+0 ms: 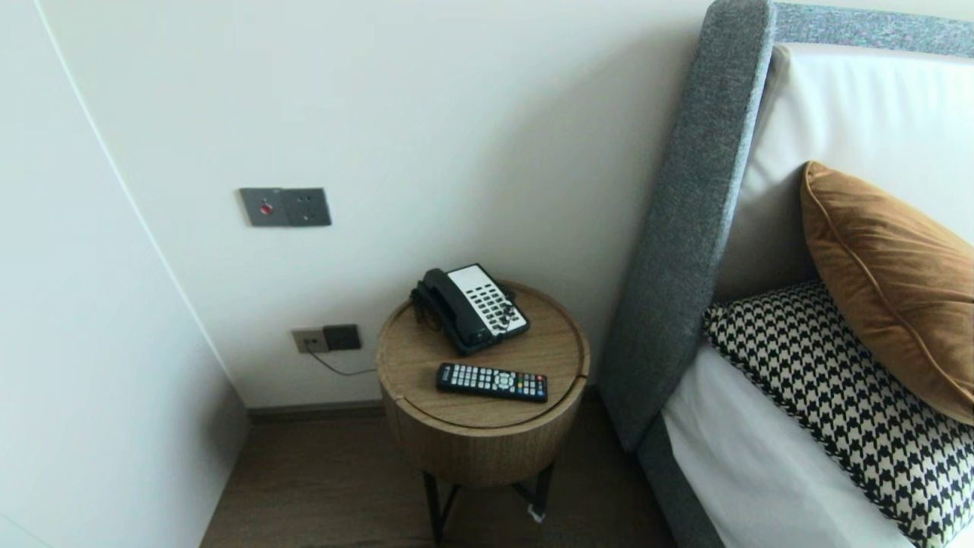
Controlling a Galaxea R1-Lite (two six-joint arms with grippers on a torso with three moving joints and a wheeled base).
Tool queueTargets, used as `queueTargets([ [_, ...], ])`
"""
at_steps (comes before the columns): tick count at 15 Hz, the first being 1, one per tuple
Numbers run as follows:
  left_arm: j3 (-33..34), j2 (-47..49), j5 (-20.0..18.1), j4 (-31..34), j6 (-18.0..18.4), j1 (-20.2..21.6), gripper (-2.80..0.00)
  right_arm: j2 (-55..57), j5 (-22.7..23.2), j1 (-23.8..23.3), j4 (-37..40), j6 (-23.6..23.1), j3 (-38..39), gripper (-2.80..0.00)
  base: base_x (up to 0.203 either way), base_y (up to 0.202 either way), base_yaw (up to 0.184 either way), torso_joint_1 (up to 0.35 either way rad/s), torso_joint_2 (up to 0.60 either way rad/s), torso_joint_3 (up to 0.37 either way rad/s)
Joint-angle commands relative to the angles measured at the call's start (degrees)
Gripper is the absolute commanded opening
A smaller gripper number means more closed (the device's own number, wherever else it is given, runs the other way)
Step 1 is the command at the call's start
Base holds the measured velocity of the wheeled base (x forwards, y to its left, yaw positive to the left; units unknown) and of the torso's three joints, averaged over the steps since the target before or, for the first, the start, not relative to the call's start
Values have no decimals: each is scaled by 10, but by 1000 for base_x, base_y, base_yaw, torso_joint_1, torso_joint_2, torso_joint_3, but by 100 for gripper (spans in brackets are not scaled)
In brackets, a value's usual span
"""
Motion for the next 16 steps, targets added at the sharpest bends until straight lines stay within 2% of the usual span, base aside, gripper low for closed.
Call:
queueTargets([
  [1, 0, -1, 0, 0, 0, 0, -280, -1, 0, 0, 0, 0, 0, -280, 0, 0, 0, 0, 0, 0],
  [16, 0, -1, 0, 0, 0, 0, -280, -1, 0, 0, 0, 0, 0, -280, 0, 0, 0, 0, 0, 0],
])
